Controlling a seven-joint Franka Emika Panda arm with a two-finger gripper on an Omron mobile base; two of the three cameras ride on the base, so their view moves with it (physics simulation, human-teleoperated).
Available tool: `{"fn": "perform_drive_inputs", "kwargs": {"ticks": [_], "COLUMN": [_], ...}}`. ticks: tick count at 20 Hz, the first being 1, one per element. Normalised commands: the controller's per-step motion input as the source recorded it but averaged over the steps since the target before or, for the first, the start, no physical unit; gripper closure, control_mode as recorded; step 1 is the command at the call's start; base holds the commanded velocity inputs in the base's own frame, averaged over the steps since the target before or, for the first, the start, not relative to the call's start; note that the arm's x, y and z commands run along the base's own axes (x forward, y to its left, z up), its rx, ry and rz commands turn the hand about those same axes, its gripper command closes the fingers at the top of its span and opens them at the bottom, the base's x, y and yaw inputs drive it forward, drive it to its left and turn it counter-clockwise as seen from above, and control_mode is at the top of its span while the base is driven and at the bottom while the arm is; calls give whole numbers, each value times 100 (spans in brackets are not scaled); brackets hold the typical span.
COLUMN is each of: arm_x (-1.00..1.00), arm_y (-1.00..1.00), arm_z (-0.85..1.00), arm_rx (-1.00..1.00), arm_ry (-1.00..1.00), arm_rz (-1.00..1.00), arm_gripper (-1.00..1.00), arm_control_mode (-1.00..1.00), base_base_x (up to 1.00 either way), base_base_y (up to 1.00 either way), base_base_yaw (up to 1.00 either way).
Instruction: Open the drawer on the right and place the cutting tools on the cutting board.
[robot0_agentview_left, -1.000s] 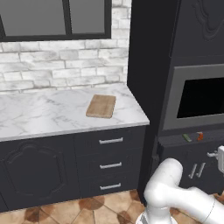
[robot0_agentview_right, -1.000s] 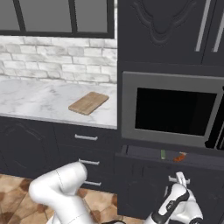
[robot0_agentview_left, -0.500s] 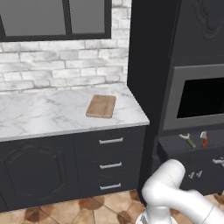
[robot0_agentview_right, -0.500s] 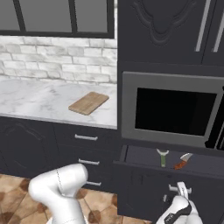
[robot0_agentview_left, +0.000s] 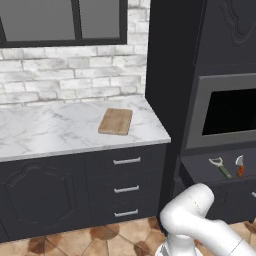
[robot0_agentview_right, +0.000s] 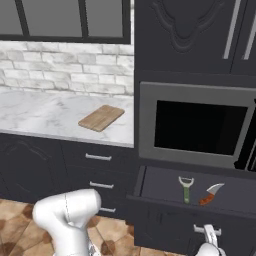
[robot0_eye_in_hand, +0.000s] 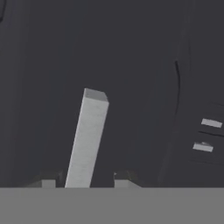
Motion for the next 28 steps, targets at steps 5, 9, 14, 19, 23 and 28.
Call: {"fn": "perform_drive_inputs", "kwargs": {"ticks": [5,9,14,19,23,28], "arm_x": [-85,-80,-66,-46,0,-36], "arm_y": [-23,-20,-13,-5,0,-7], "arm_z": [-36,-32,-20,-6,0,1], "arm_rx": [0,0,0,0,0,0], "arm_ry": [0,0,0,0,0,0], "arm_rz": [0,0,0,0,0,0], "arm_gripper": [100,100,100,-100,-100,-100], "arm_control_mode": [-100,-100,-100,-100,-100,-100], "base_base_x": [0,0,0,0,0,0], "base_base_y": [0,0,0,0,0,0], "base_base_yaw": [0,0,0,0,0,0]}}
